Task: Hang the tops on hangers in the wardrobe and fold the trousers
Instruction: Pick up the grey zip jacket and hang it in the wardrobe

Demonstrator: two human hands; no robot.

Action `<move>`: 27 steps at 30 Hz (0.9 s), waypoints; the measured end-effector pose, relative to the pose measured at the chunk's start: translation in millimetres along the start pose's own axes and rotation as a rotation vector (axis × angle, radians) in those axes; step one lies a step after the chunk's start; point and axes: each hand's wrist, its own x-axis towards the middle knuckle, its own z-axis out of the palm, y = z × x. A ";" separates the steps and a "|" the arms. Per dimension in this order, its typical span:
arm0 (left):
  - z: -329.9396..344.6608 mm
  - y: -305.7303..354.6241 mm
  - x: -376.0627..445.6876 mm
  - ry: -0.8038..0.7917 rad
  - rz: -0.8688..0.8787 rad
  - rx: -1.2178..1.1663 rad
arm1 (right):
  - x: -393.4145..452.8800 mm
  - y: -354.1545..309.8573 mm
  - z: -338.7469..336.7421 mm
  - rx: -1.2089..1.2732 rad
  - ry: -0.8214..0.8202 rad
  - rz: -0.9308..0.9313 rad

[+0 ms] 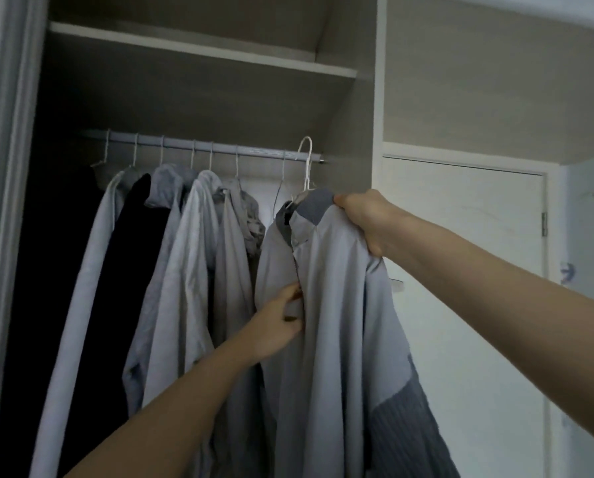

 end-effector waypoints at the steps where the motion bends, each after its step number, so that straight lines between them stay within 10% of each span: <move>1: -2.7 -2.8 -1.2 -0.021 -0.003 -0.011 | 6.9 1.1 8.7 0.026 -0.003 -0.008; 4: -13.4 -11.7 -4.7 -0.079 -0.020 0.065 | 25.3 4.6 34.1 0.045 -0.028 -0.003; 16: -104.9 -69.7 110.1 0.015 0.196 1.663 | 127.9 22.0 105.7 0.081 -0.060 -0.034; 27: -170.7 -71.7 189.9 0.172 -0.207 1.805 | 215.7 11.2 147.5 -0.040 0.038 -0.094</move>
